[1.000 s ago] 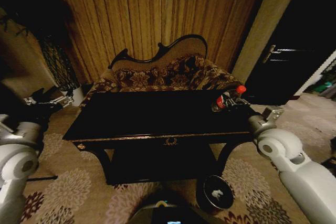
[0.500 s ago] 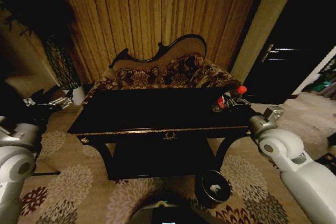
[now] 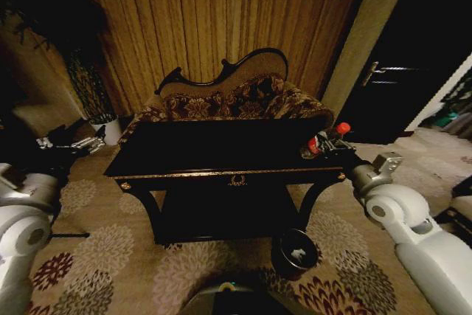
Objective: Move to the front of the table and place the trash on the table into the trash bin.
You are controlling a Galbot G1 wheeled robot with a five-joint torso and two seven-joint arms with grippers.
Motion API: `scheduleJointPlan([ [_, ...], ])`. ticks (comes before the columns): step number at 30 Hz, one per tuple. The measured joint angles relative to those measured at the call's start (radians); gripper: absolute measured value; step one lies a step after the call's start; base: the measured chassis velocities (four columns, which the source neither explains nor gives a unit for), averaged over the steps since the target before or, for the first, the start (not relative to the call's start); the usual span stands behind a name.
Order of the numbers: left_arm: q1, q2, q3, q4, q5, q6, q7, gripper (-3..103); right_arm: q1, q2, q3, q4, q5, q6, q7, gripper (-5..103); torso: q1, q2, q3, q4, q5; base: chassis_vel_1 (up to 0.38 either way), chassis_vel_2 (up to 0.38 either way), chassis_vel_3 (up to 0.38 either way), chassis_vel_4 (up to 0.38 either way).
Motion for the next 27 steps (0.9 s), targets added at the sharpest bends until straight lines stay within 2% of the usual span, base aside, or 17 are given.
scheduleJointPlan([
  [8, -0.002, -0.028, 0.043, -0.007, 0.029, -0.011, -0.001, 100, -0.008, 0.036, -0.029, -0.052, -0.032, 0.03, -0.021, 27, 0.0, 0.0, 0.0, -0.0001, 0.0, 0.112, -0.096, -0.107, 0.095],
  [11, 0.0, -0.041, 0.057, -0.02, 0.042, -0.014, -0.002, 100, -0.02, 0.067, -0.042, -0.108, -0.052, 0.055, -0.085, 27, 0.0, 0.0, 0.0, 0.0, 0.0, 0.016, -0.028, -0.037, 0.031],
  [16, -0.002, -0.044, 0.055, -0.028, 0.042, -0.011, -0.002, 100, -0.035, 0.104, -0.056, -0.196, -0.098, 0.066, -0.12, 27, 0.0, 0.0, 0.0, 0.0001, -0.0002, 0.0, 0.0, 0.0, 0.0],
  [18, -0.003, -0.046, 0.052, -0.029, 0.041, -0.003, -0.003, 100, -0.033, 0.145, -0.091, -0.306, -0.164, 0.093, -0.142, 27, 0.0, 0.0, 0.0, -0.0001, 0.0002, 0.0, 0.0, 0.0, 0.0],
  [19, -0.003, -0.046, 0.052, -0.029, 0.041, -0.003, -0.003, 100, -0.033, 0.145, -0.091, -0.306, -0.164, 0.093, -0.142, 27, 0.0, 0.0, 0.0, -0.0001, 0.0002, 0.0, 0.0, 0.0, 0.0],
  [20, -0.002, -0.047, 0.051, -0.029, 0.04, -0.001, -0.003, 100, -0.016, 0.176, -0.121, -0.405, -0.217, 0.117, -0.155, 27, 0.0, 0.0, 0.0, -0.0001, 0.0, 0.0, 0.0, 0.0, 0.0],
  [21, -0.002, -0.047, 0.051, -0.029, 0.04, -0.001, -0.003, 100, -0.016, 0.176, -0.121, -0.405, -0.217, 0.117, -0.155, 27, 0.0, 0.0, 0.0, -0.0001, 0.0, 0.0, 0.0, 0.0, 0.0],
  [23, 0.006, -0.049, 0.049, -0.027, 0.04, -0.001, -0.003, 100, 0.031, 0.229, -0.164, -0.583, -0.303, 0.162, -0.181, 26, 0.0, 0.0, 0.0, 0.0, 0.0002, 0.0, 0.0, 0.0, 0.0],
  [24, 0.006, -0.049, 0.049, -0.027, 0.04, -0.001, -0.003, 100, 0.031, 0.229, -0.164, -0.583, -0.303, 0.162, -0.181, 26, 0.0, 0.0, 0.0, 0.0, 0.0002, 0.0, 0.0, 0.0, 0.0],
  [27, 0.013, -0.042, 0.043, -0.024, 0.04, -0.002, 0.001, 100, 0.1, 0.282, -0.194, -0.81, -0.379, 0.211, -0.212, 26, 0.0, 0.0, 0.0, 0.0002, 0.0002, 0.0, 0.0, 0.0, 0.0],
])
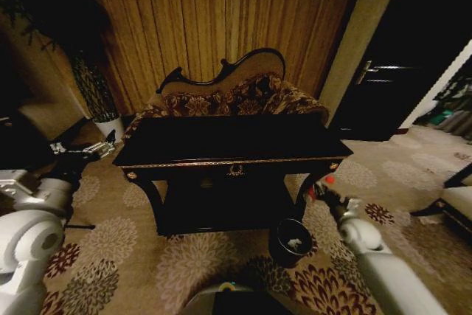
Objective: Move to the front of the table and place the trash on the table into the trash bin.
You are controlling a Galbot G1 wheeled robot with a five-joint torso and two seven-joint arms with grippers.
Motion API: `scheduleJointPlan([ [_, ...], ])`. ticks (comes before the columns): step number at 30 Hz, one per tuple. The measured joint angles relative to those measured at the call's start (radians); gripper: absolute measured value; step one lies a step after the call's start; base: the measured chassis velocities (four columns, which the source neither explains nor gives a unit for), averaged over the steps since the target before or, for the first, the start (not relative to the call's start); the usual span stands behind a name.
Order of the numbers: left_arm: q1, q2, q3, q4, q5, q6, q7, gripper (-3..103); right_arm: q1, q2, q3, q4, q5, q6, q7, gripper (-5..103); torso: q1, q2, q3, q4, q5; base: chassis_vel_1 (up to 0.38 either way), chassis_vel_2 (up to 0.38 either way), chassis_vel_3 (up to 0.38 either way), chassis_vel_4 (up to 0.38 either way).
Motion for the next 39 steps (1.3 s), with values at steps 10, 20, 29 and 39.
scheduleJointPlan([
  [10, -0.004, 0.001, 0.006, -0.006, 0.001, -0.001, 0.001, 100, 0.07, 0.07, -0.012, -0.287, -0.112, 0.072, -0.023, 26, 0.0, 0.0, 0.0, -0.0003, -0.0003, 0.0, 0.0, 0.0, 0.0],
  [20, -0.001, 0.005, 0.006, -0.017, 0.002, 0.0, 0.001, 100, 0.085, 0.109, -0.004, -0.338, -0.185, 0.075, -0.002, 38, 0.0, 0.0, 0.0, -0.0001, -0.0003, 0.0, 0.0, 0.0, 0.0],
  [29, 0.003, 0.006, 0.001, -0.021, 0.002, 0.001, 0.001, 100, 0.069, 0.118, -0.006, -0.308, -0.202, 0.059, 0.0, 71, 0.0, 0.0, 0.0, -0.0001, -0.0003, 0.0, 0.0, 0.0, 0.0],
  [39, -0.005, 0.018, 0.002, -0.02, 0.002, 0.001, 0.002, 100, 0.059, 0.108, -0.005, -0.289, -0.199, 0.057, 0.0, 100, 0.0, 0.0, 0.0, -0.0002, -0.0002, 0.0, 0.0, 0.0, 0.0],
])
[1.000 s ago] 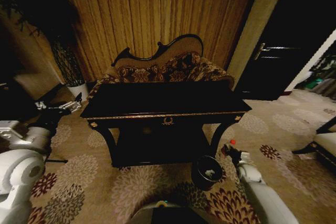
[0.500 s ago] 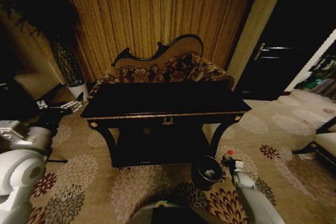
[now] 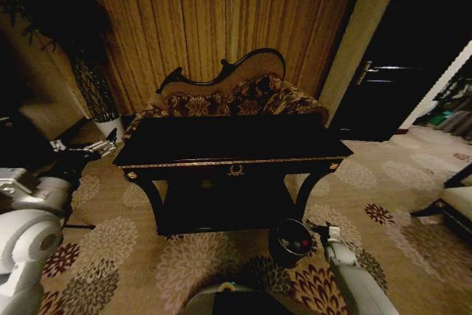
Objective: Move to the front of the table and place the trash on the table into the trash bin.
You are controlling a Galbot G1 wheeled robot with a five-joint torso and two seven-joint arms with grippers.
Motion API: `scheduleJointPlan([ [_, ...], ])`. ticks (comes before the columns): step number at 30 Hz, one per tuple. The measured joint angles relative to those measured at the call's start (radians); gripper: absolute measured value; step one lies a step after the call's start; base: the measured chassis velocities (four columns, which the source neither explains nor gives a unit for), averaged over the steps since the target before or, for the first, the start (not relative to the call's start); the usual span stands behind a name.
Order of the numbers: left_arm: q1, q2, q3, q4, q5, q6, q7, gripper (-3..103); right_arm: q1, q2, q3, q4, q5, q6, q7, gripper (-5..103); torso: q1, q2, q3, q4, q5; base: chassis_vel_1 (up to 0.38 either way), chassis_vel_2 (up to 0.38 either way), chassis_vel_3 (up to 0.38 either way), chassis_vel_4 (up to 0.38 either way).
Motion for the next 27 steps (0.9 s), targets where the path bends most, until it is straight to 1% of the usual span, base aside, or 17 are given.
scheduleJointPlan([
  [20, 0.002, -0.005, 0.0, 0.005, 0.0, -0.001, 0.023, 100, -0.013, -0.002, 0.002, 0.04, 0.012, -0.018, -0.001, 100, 0.0, 0.0, 0.0, 0.0, 0.0, 0.0, 0.0, 0.0, 0.0],
  [25, 0.004, -0.006, 0.0, 0.006, 0.0, -0.001, 0.024, 100, -0.025, -0.004, 0.005, 0.085, 0.04, -0.027, -0.002, 100, 0.0, 0.0, 0.0, -0.0001, 0.0003, 0.0, 0.0, 0.0, 0.0],
  [27, 0.004, -0.006, -0.003, 0.006, 0.0, -0.002, 0.024, 100, -0.037, -0.012, 0.019, 0.147, 0.099, -0.028, -0.002, 100, 0.0, 0.0, 0.0, 0.0, 0.0002, 0.0, 0.0, 0.0, 0.0],
])
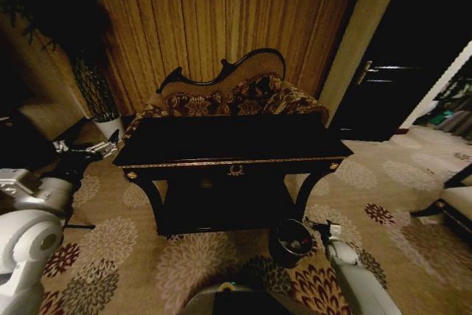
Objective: Move to the front of the table and place the trash on the table into the trash bin.
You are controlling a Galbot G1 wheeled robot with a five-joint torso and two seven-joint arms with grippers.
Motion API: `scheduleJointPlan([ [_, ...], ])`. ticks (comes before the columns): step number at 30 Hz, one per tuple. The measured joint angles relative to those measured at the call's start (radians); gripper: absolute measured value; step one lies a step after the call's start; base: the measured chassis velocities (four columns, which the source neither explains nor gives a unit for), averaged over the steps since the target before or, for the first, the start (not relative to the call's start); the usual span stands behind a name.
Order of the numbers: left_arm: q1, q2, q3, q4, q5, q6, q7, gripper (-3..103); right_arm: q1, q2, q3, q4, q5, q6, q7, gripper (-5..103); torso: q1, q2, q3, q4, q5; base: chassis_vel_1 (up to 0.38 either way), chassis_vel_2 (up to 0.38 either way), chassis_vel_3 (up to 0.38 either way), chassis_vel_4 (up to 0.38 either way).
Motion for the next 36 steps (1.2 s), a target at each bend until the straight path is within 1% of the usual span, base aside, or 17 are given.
scheduleJointPlan([
  [2, 0.002, 0.0, -0.006, 0.0, -0.001, -0.001, 0.0, 100, -0.024, -0.023, 0.025, 0.111, 0.093, 0.0, -0.001, 100, 0.0, 0.0, 0.0, 0.0001, -0.0001, 0.0, 0.0, 0.0, 0.0],
  [3, 0.002, 0.0, -0.006, 0.0, -0.001, -0.001, 0.0, 100, -0.024, -0.023, 0.025, 0.111, 0.093, 0.0, -0.001, 100, 0.0, 0.0, 0.0, 0.0001, -0.0001, 0.0, 0.0, 0.0, 0.0],
  [7, 0.006, -0.007, -0.02, 0.003, -0.002, -0.005, 0.0, 100, -0.081, -0.08, 0.079, 0.366, 0.217, -0.01, 0.006, 100, 0.0, 0.0, 0.0, 0.0002, -0.0003, 0.0, 0.0, 0.0, 0.0],
  [8, 0.006, -0.007, -0.02, 0.003, -0.002, -0.005, 0.0, 100, -0.081, -0.08, 0.079, 0.366, 0.217, -0.01, 0.006, 100, 0.0, 0.0, 0.0, 0.0002, -0.0003, 0.0, 0.0, 0.0, 0.0],
  [10, 0.008, -0.013, -0.025, 0.004, -0.003, -0.005, 0.0, 100, -0.121, -0.111, 0.114, 0.503, 0.246, -0.035, 0.01, 100, 0.0, 0.0, 0.0, 0.0002, -0.0007, 0.0, 0.0, 0.0, 0.0],
  [11, 0.008, -0.013, -0.025, 0.004, -0.003, -0.005, 0.0, 100, -0.121, -0.111, 0.114, 0.503, 0.246, -0.035, 0.01, 100, 0.0, 0.0, 0.0, 0.0002, -0.0007, 0.0, 0.0, 0.0, 0.0],
  [12, 0.009, -0.019, -0.027, 0.004, -0.003, -0.005, -0.001, 100, -0.15, -0.129, 0.136, 0.597, 0.251, -0.049, 0.011, 100, 0.0, 0.0, 0.0, -0.0002, -0.0005, 0.0, 0.0, 0.0, 0.0],
  [13, 0.01, -0.022, -0.028, 0.004, -0.003, -0.005, -0.001, 100, -0.163, -0.137, 0.146, 0.644, 0.252, -0.056, 0.012, 100, 0.0, 0.0, 0.0, -0.0003, -0.0003, 0.0, 0.0, 0.0, 0.0],
  [14, 0.01, -0.022, -0.028, 0.004, -0.003, -0.005, -0.001, 100, -0.163, -0.137, 0.146, 0.644, 0.252, -0.056, 0.012, 100, 0.0, 0.0, 0.0, -0.0003, -0.0003, 0.0, 0.0, 0.0, 0.0],
  [15, 0.014, -0.029, -0.03, 0.001, -0.004, -0.005, -0.003, 100, -0.184, -0.149, 0.161, 0.729, 0.259, -0.083, 0.015, 100, 0.0, 0.0, 0.0, -0.0003, -0.0003, 0.0, 0.0, 0.0, 0.0],
  [17, 0.021, -0.038, -0.031, -0.003, -0.004, -0.004, -0.003, 100, -0.201, -0.165, 0.172, 0.839, 0.282, -0.12, 0.032, 100, 0.0, 0.0, 0.0, 0.0, -0.0004, 0.0, 0.0, 0.0, 0.0],
  [18, 0.021, -0.038, -0.031, -0.003, -0.004, -0.004, -0.003, 100, -0.201, -0.165, 0.172, 0.839, 0.282, -0.12, 0.032, 100, 0.0, 0.0, 0.0, 0.0, -0.0004, 0.0, 0.0, 0.0, 0.0],
  [20, 0.029, -0.048, -0.03, -0.008, -0.002, -0.003, -0.003, 100, -0.199, -0.181, 0.17, 0.912, 0.3, -0.15, 0.058, 100, 0.0, 0.0, 0.0, 0.0, -0.0005, 0.0, 0.0, 0.0, 0.0],
  [21, 0.029, -0.048, -0.03, -0.008, -0.002, -0.003, -0.003, 100, -0.199, -0.181, 0.17, 0.912, 0.3, -0.15, 0.058, 100, 0.0, 0.0, 0.0, 0.0, -0.0005, 0.0, 0.0, 0.0, 0.0],
  [25, 0.041, -0.066, -0.024, -0.018, -0.001, -0.002, -0.004, 100, -0.182, -0.199, 0.152, 0.993, 0.328, -0.187, 0.101, 100, 0.0, 0.0, 0.0, 0.0002, -0.0002, 0.0, 0.0, 0.0, 0.0],
  [30, 0.045, -0.077, -0.016, -0.027, 0.001, -0.002, -0.004, 100, -0.183, -0.204, 0.14, 1.034, 0.331, -0.206, 0.123, 100, 0.0, 0.0, 0.0, 0.0001, -0.0003, 0.0, 0.0, 0.0, 0.0],
  [36, 0.048, -0.075, -0.015, -0.036, 0.001, -0.002, -0.004, 100, -0.19, -0.204, 0.142, 1.042, 0.333, -0.213, 0.13, 100, 0.0, 0.0, 0.0, 0.0, -0.0002, 0.0, 0.0, 0.0, 0.0],
])
